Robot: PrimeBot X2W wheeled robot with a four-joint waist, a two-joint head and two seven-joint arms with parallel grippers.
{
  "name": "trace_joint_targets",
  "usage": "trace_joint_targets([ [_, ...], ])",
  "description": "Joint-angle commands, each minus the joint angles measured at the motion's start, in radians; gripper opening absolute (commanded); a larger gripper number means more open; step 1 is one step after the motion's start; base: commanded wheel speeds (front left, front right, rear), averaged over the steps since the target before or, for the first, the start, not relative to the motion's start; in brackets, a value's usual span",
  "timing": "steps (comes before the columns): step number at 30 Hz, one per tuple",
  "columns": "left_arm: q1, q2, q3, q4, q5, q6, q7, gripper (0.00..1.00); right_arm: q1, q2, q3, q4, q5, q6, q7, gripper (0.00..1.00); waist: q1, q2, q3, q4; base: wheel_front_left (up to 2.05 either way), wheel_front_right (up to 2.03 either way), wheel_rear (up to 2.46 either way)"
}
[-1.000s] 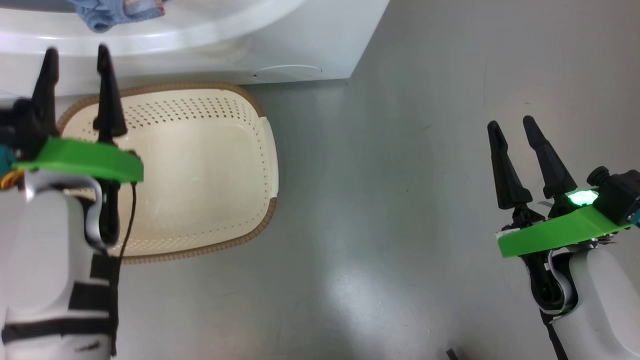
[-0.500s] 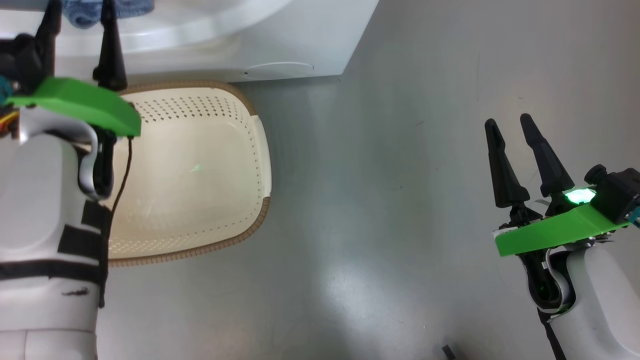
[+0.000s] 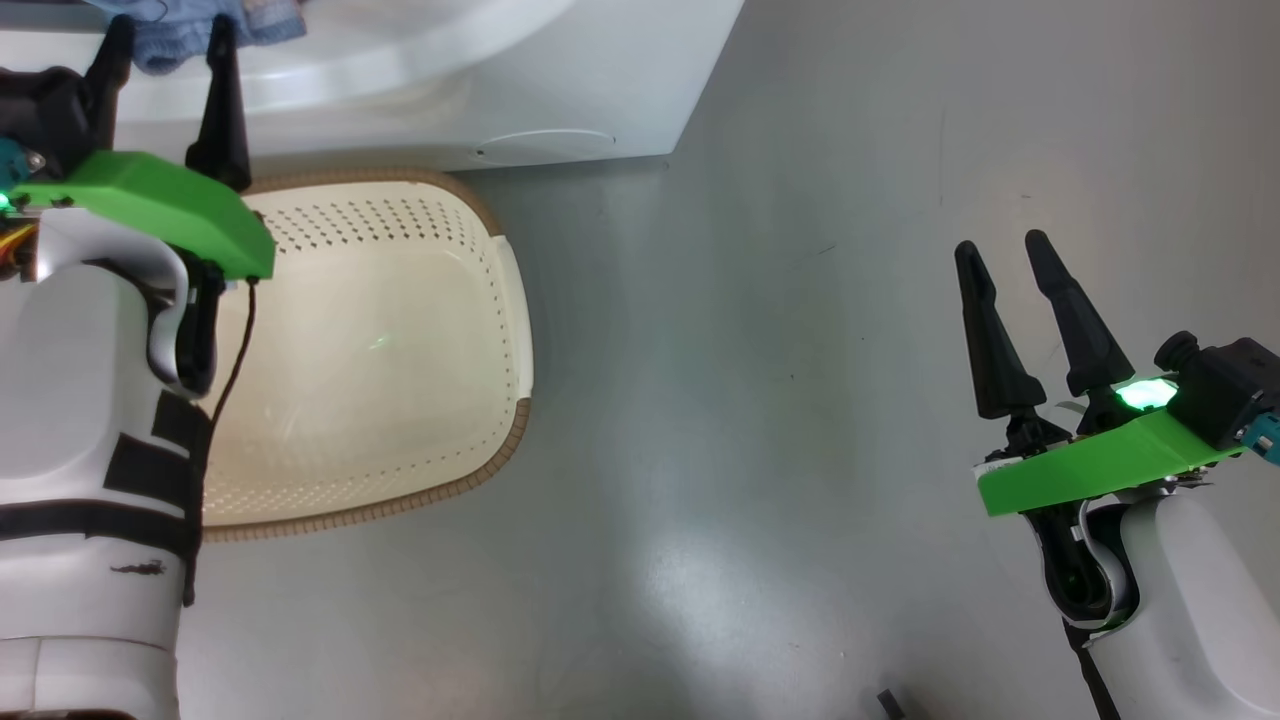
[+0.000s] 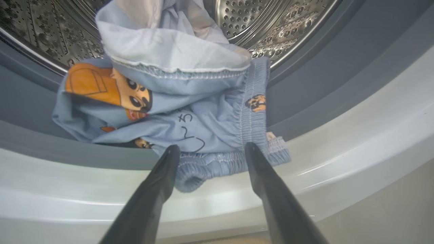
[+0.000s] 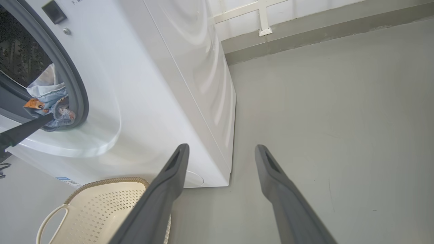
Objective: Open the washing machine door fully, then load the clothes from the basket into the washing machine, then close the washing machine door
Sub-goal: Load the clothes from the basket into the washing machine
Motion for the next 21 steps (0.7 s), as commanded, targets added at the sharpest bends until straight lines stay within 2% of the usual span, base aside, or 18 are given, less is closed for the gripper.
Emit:
trace_joint_targets([
  [1,-0.015,0.047,0.023,-0.011,0.009,-0.002,-0.006,1.0,0.008,0.0,0.023,-0.023,-0.008,0.01,-0.005,1.0,0.0,0.0,-0.001,-0.001,0.0,0.0,0.0],
  [21,-0.04,0.043,0.08,0.065,0.042,0.003,-0.006,1.0,0.007,0.004,0.024,-0.025,-0.006,0.01,-0.005,1.0,0.0,0.0,0.003,-0.01,0.0,0.0,0.0],
])
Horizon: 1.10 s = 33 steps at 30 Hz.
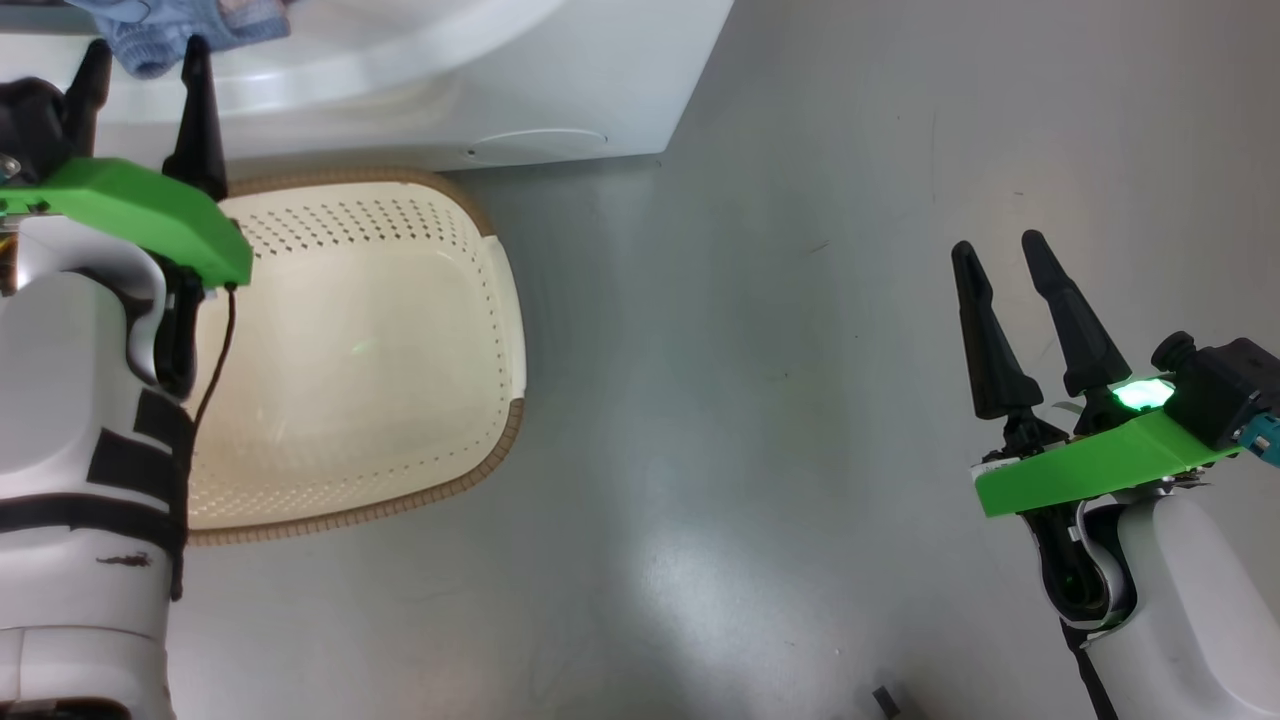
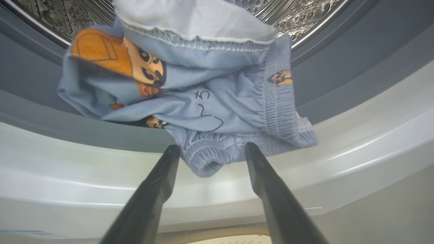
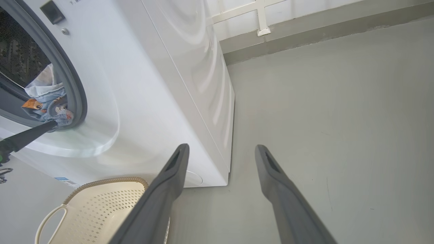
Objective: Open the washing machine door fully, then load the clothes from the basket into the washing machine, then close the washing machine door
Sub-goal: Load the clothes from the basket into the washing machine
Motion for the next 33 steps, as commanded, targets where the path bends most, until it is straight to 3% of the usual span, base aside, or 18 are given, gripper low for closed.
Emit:
trace_joint_targets([
  [1,-0.018,0.042,0.021,-0.022,0.008,0.001,-0.006,1.0,0.007,0.001,0.02,-0.024,-0.006,0.01,-0.005,1.0,0.0,0.0,0.001,-0.001,0.0,0.0,0.0],
  [2,-0.019,0.041,0.021,-0.021,0.009,0.001,-0.006,0.65,0.007,0.001,0.02,-0.025,-0.006,0.01,-0.005,1.0,0.0,0.0,0.001,-0.001,0.0,0.0,0.0],
  [3,-0.02,0.041,0.021,-0.021,0.011,0.001,-0.006,0.42,0.007,0.002,0.019,-0.025,-0.007,0.01,-0.005,1.0,0.0,0.0,0.001,-0.002,0.0,0.0,0.0],
  [4,-0.02,0.041,0.021,-0.02,0.012,0.0,-0.006,0.12,0.007,0.002,0.019,-0.025,-0.007,0.01,-0.005,1.0,0.0,0.0,0.0,-0.002,0.0,0.0,0.0],
  [5,-0.02,0.041,0.021,-0.02,0.012,0.0,-0.006,0.12,0.007,0.002,0.019,-0.025,-0.007,0.01,-0.005,1.0,0.0,0.0,0.0,-0.002,0.0,0.0,0.0],
  [6,-0.023,0.04,0.022,-0.019,0.012,0.0,-0.006,0.0,0.008,0.002,0.018,-0.026,-0.007,0.01,-0.005,1.0,0.0,0.0,0.0,-0.003,0.0,0.0,0.0],
  [21,-0.072,0.043,0.015,-0.066,-0.016,-0.003,-0.006,0.0,0.01,0.009,0.012,-0.029,-0.008,0.01,-0.005,1.0,0.0,0.0,0.004,-0.002,0.0,0.0,0.0],
  [33,-0.269,0.098,-0.031,0.105,-0.027,-0.003,-0.006,0.0,0.004,0.023,0.034,-0.023,-0.003,0.01,-0.005,1.0,0.0,0.0,0.01,-0.036,0.0,0.0,0.0],
])
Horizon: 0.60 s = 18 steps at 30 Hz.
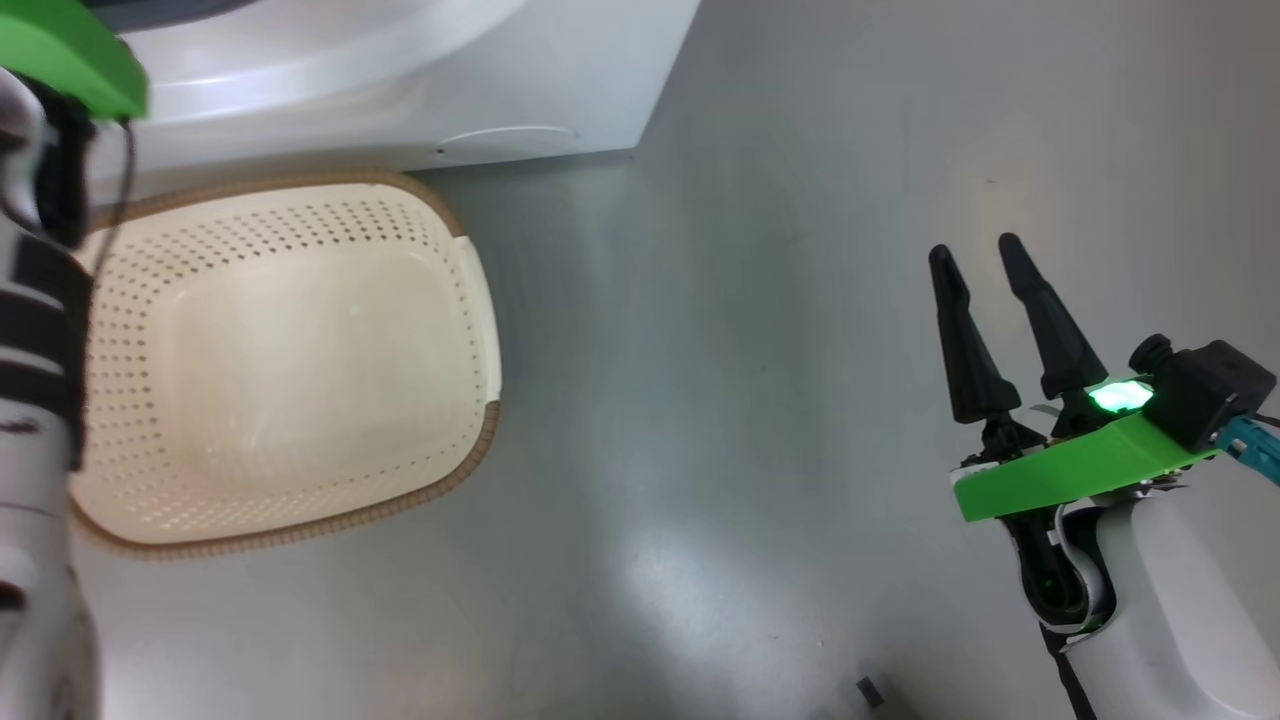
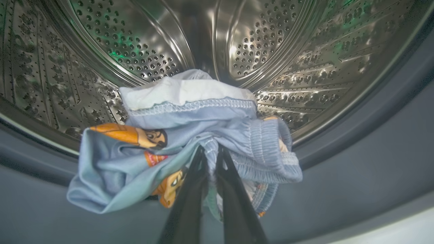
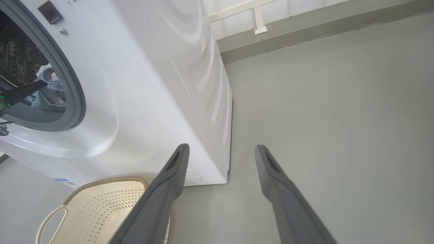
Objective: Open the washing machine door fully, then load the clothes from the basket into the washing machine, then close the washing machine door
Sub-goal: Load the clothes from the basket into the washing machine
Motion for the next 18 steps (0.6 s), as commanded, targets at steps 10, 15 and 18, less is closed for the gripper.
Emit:
trace_joint_targets([
  [10,-0.122,0.095,0.043,-0.122,0.04,0.039,-0.006,0.0,-0.007,0.013,0.036,-0.023,0.002,0.01,-0.005,1.0,0.0,0.0,0.017,-0.043,0.0,0.0,0.0],
  [15,-0.078,0.087,0.029,-0.055,0.072,0.034,-0.006,0.0,-0.005,0.017,0.041,-0.019,0.003,0.01,-0.005,1.0,0.0,0.0,0.017,-0.051,0.0,0.0,0.0],
  [18,-0.088,0.084,0.015,0.02,0.08,0.029,-0.006,0.21,-0.005,0.018,0.043,-0.018,0.004,0.01,-0.005,1.0,0.0,0.0,0.016,-0.051,0.0,0.0,0.0],
])
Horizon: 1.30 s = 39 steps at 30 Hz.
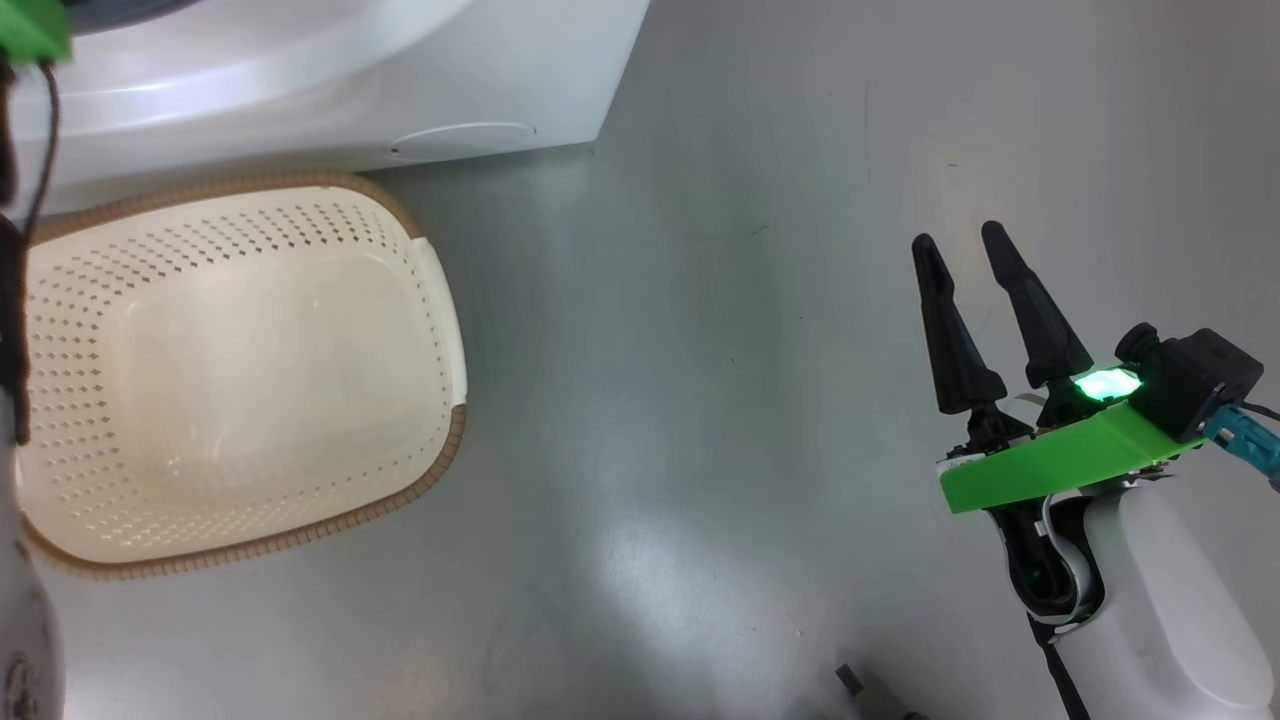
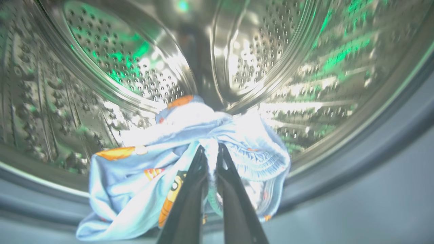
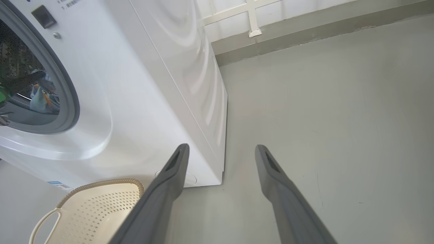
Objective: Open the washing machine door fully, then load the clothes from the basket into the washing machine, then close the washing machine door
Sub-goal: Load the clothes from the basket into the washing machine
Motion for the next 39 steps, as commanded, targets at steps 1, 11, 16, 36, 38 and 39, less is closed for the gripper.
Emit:
trace_joint_targets([
  [1,-0.002,0.042,0.002,-0.008,0.015,-0.001,-0.006,0.21,0.016,0.003,0.022,-0.02,0.004,0.01,-0.005,1.0,0.0,-0.0001,0.0,0.001,0.0,0.0,0.0],
  [11,-0.077,0.045,-0.03,0.171,0.018,-0.014,-0.003,1.0,0.019,0.002,0.018,-0.02,0.003,0.01,-0.005,1.0,0.0,-0.0001,-0.009,0.009,0.0,0.0,0.0],
  [16,-0.083,0.034,-0.043,0.2,0.007,-0.022,-0.004,1.0,0.017,0.0,0.016,-0.021,0.002,0.01,-0.005,1.0,0.0,-0.0001,-0.01,0.016,0.0,0.0,0.0],
  [36,0.072,-0.019,-0.066,0.056,-0.11,-0.032,-0.005,1.0,0.029,-0.025,-0.01,-0.019,-0.006,0.01,-0.005,1.0,0.0,-0.0001,-0.045,0.074,0.0,0.0,0.0],
  [38,0.102,-0.023,-0.074,0.012,-0.127,-0.032,-0.005,1.0,0.031,-0.029,-0.013,-0.017,-0.006,0.01,-0.005,1.0,0.0,-0.0001,-0.052,0.08,0.0,0.0,0.0],
  [39,0.118,-0.024,-0.075,-0.01,-0.136,-0.032,-0.005,1.0,0.034,-0.03,-0.014,-0.016,-0.006,0.01,-0.005,1.0,0.0,-0.0001,-0.056,0.083,0.0,0.0,0.0],
])
